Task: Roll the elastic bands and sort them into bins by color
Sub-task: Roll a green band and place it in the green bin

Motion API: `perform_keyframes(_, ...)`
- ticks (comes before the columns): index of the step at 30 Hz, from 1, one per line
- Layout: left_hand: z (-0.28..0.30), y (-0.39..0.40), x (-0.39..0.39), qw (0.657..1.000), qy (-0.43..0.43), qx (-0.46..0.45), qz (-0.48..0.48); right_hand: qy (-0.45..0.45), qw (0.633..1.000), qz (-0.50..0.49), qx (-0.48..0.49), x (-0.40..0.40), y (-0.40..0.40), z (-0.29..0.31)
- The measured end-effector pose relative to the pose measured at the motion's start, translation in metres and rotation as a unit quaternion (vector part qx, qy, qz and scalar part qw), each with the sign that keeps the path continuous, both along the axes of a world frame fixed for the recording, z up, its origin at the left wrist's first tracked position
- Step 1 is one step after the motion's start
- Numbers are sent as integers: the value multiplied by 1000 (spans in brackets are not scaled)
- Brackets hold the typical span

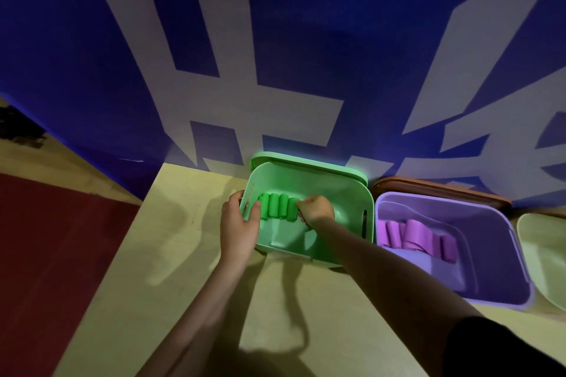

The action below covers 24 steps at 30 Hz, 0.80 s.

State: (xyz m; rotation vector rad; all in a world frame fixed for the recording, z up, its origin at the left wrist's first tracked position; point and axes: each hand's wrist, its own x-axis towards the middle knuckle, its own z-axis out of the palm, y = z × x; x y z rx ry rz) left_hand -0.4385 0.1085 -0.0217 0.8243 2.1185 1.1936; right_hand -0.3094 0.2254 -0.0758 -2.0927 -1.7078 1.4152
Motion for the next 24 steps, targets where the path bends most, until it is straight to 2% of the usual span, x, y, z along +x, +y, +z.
perform_keyframes(6,1,0,-2,1000,11,-6,-10,23,999,41,3,8,2,16)
perform_keyframes(9,7,-3,0,996,85,-36,-15,77,996,52,19,20,-12,44)
perform_keyframes(13,28,-6,22,972,232,-13,-28,193,978,20,78,46,-29,87)
perform_keyframes(15,41,-2,41,966,253,29,-49,244,961,-18,126,67,-35,111)
perform_keyframes(17,54,2,65,967,233,70,-78,264,945,-80,177,100,-41,130)
perform_keyframes(19,63,4,92,969,191,102,-122,221,941,-149,210,149,-47,130)
perform_keyframes(20,65,5,105,967,174,111,-149,168,946,-177,215,175,-48,125)
perform_keyframes(22,63,5,131,960,155,109,-207,40,962,-204,174,221,-43,111)
perform_keyframes(24,58,7,154,950,148,93,-257,-82,976,-182,92,250,-34,99)
